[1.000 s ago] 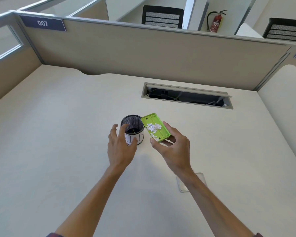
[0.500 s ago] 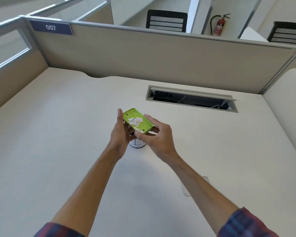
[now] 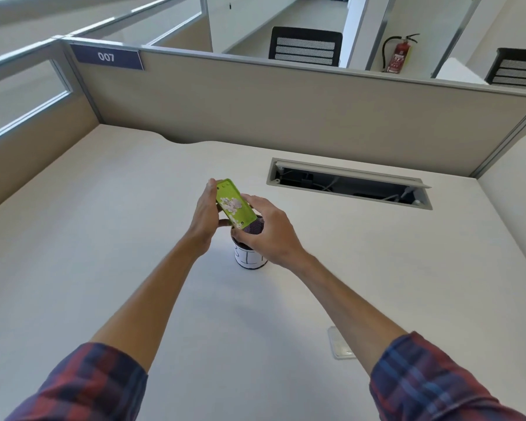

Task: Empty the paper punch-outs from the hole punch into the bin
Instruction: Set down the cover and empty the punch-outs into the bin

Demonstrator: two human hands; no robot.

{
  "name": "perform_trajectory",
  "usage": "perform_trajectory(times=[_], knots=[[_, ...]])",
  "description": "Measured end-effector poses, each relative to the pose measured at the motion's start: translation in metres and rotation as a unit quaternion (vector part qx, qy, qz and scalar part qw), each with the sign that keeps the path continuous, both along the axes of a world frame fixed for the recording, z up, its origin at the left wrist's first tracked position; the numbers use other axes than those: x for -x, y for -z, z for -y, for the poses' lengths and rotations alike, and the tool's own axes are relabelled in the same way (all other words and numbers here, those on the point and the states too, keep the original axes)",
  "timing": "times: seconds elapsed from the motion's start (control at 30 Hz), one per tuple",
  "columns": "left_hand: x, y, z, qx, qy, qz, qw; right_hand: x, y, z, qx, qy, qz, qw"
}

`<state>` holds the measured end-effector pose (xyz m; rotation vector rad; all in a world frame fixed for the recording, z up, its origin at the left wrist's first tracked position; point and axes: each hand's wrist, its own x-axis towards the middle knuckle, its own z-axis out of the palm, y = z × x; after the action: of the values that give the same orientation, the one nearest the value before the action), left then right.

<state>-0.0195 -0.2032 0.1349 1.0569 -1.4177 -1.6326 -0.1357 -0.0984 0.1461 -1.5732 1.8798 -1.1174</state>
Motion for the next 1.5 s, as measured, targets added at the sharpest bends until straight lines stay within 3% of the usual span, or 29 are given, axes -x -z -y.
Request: perform_trajectory(times=[0.23, 0.5, 0.77, 1.1, 1.5], knots=[[0.001, 0.000, 0.016, 0.083, 0.032, 0.054, 0.995, 0.014, 0.001, 0.010, -0.019, -0.032, -0.098, 0.994], [0.008, 0.007, 0.021, 0.093, 0.055, 0.059, 0.992, 0.026, -0.003, 0.019, -0.049, -0.088, -0.216, 0.971], [0.007, 0.004, 0.019, 0.106, 0.064, 0.069, 0.990, 0.029, 0.005, -0.005, 0.002, -0.121, -0.308, 0.944], [0.010, 0.002, 0.018, 0.116, 0.073, 0.062, 0.989, 0.028, 0.002, -0.009, 0.022, -0.127, -0.336, 0.933], [0.009, 0.000, 0.016, 0.141, 0.085, 0.059, 0.985, 0.037, 0.006, -0.007, 0.028, -0.071, -0.289, 0.954]])
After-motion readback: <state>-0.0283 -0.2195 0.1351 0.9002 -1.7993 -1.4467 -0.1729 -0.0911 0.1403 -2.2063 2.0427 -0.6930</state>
